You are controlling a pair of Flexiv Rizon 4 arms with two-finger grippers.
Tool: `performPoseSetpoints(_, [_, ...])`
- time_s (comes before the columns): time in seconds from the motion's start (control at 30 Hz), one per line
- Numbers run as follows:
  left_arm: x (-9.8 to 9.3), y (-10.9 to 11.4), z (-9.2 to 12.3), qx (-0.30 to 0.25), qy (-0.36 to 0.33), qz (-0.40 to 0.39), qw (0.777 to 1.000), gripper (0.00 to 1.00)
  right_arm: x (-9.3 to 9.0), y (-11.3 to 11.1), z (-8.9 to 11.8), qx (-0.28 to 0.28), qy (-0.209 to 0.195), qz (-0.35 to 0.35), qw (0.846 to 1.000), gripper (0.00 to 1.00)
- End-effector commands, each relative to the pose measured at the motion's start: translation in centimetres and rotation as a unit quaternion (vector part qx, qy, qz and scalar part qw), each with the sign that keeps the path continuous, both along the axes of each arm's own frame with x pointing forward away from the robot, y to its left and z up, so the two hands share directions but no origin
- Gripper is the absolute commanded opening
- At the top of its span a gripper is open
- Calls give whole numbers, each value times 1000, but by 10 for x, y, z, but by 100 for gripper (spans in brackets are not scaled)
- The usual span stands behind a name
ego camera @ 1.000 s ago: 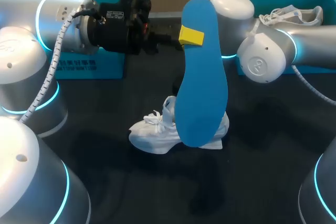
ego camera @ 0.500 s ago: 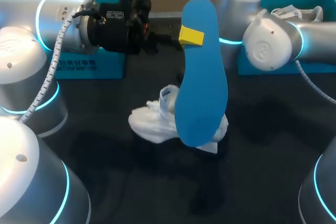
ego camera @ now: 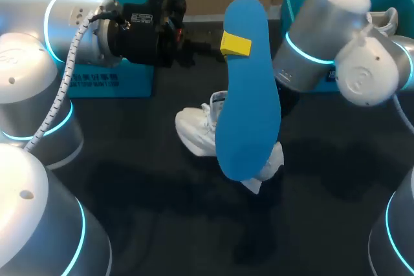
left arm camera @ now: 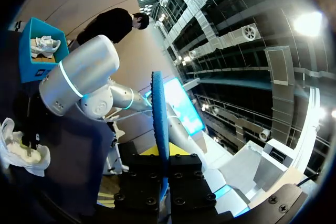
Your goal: Take the shoe out of the shoebox, open the shoe tongue, remove and reinsert the insole, then place the shoe into the shoebox
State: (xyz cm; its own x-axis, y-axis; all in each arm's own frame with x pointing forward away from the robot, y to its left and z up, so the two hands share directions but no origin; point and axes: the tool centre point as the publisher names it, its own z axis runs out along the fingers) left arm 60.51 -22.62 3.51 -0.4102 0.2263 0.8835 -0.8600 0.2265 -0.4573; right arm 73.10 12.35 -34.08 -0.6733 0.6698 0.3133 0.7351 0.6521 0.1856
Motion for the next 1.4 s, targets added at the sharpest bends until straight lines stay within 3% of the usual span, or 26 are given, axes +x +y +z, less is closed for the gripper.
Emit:
performPoseSetpoints(0.03, [-1, 0, -1, 0, 0, 1, 1000, 0, -11, -5, 5, -2, -43, -72, 996, 0])
performPoseSetpoints(0.33, [-1, 0, -1, 0, 0, 1, 1000, 0, -11, -5, 5, -2, -43, -72, 996, 0])
performPoseSetpoints(0.43, [-1, 0, -1, 0, 0, 1, 1000, 0, -9, -11, 7, 15, -49, -195, 980, 0])
performPoseSetpoints(0.53, [-1, 0, -1, 0, 0, 1, 1000, 0, -8, -10, 6, 34, -57, -275, 959, 0])
performPoseSetpoints(0.73, [-1, 0, -1, 0, 0, 1, 1000, 0, -4, -4, 0, 40, -62, -374, 924, 0])
performPoseSetpoints(0.9, [-1, 0, -1, 0, 0, 1, 1000, 0, -5, 4, -1, 18, -54, -414, 908, 0])
performPoseSetpoints(1.1, [-1, 0, -1, 0, 0, 1, 1000, 0, -5, 12, -5, 5, -43, -428, 903, 0])
performPoseSetpoints(1.4, [-1, 0, -1, 0, 0, 1, 1000, 0, -4, 21, -18, 9, -39, -414, 909, 0])
